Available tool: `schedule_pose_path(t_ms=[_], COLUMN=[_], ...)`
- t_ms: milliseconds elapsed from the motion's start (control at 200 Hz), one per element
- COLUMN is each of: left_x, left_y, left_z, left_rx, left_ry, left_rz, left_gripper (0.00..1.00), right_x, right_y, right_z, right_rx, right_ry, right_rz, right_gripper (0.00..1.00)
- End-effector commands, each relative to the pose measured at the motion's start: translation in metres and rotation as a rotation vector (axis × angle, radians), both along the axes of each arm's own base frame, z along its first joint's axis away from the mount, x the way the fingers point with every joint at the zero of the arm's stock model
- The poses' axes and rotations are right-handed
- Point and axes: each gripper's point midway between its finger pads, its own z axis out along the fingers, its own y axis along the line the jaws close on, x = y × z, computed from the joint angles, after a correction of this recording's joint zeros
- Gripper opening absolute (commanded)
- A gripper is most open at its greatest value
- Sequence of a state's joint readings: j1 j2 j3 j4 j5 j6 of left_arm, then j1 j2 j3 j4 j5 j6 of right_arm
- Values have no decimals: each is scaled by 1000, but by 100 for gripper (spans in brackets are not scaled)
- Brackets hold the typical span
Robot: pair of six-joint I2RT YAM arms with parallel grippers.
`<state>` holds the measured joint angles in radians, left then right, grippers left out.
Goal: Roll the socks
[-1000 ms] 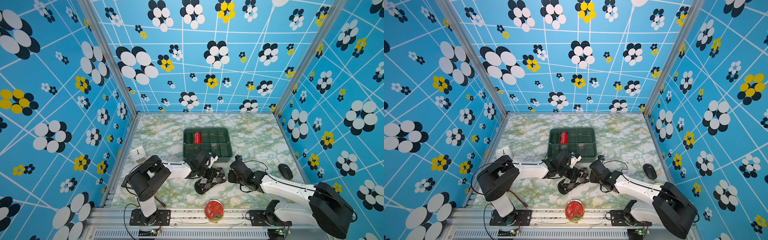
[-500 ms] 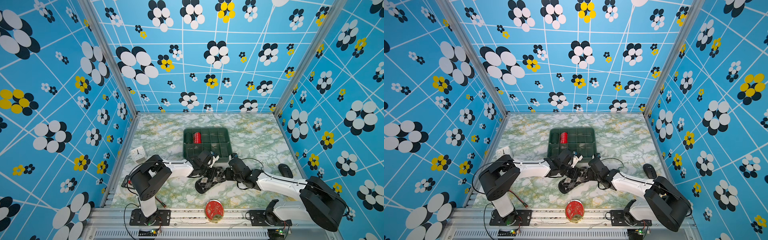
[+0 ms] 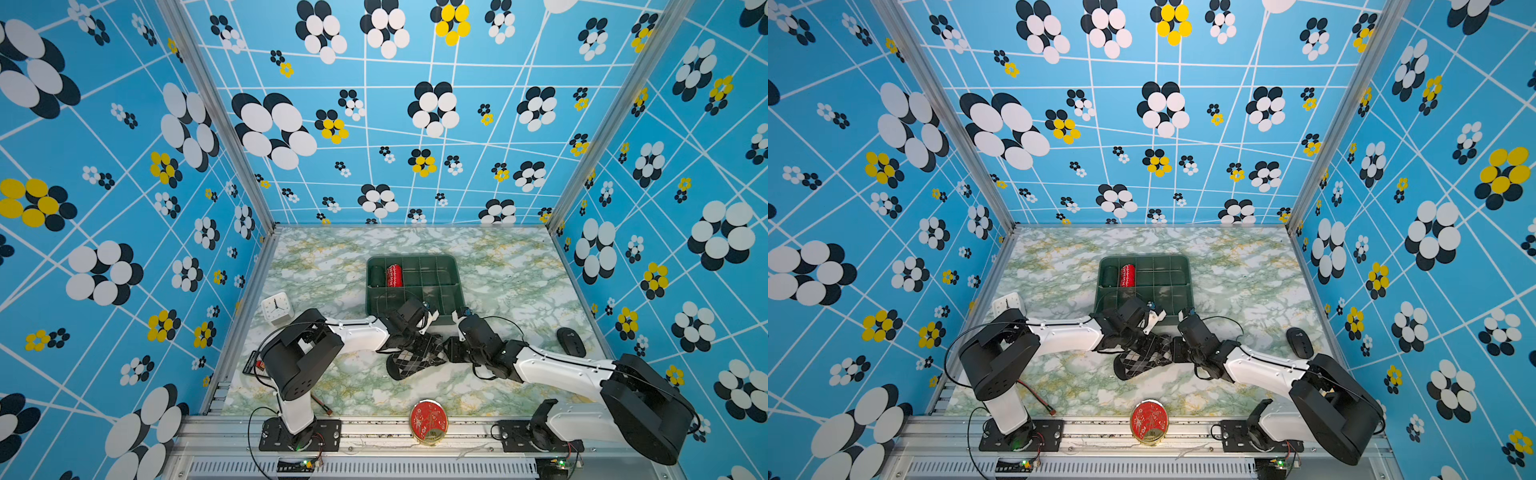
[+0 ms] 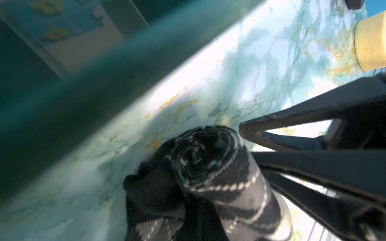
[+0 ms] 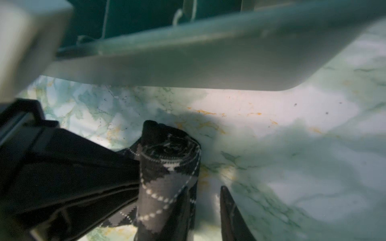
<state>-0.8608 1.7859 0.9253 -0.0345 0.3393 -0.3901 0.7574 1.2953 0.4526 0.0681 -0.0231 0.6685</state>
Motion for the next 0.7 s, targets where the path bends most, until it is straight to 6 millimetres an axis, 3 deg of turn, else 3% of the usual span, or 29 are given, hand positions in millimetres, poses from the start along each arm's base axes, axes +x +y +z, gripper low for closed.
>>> schedule_pose_path(t_ms=[0,175,695], left_x=[-31,-33,-41], left_y=[46,47,41], left_z=[-50,-53,-58], left_rx=[225,223,146], left_ry=[159,170,221], left_rz=[33,34,67], left_gripper=[0,0,0], right_x=[-4,-5,-7], right_y=[10,16,29], right_z=[10,16,5], right_rx=[79,126,205], right_ry=[-8,-11,48], right_rz=[38,47,36], right_gripper=[30,32,43])
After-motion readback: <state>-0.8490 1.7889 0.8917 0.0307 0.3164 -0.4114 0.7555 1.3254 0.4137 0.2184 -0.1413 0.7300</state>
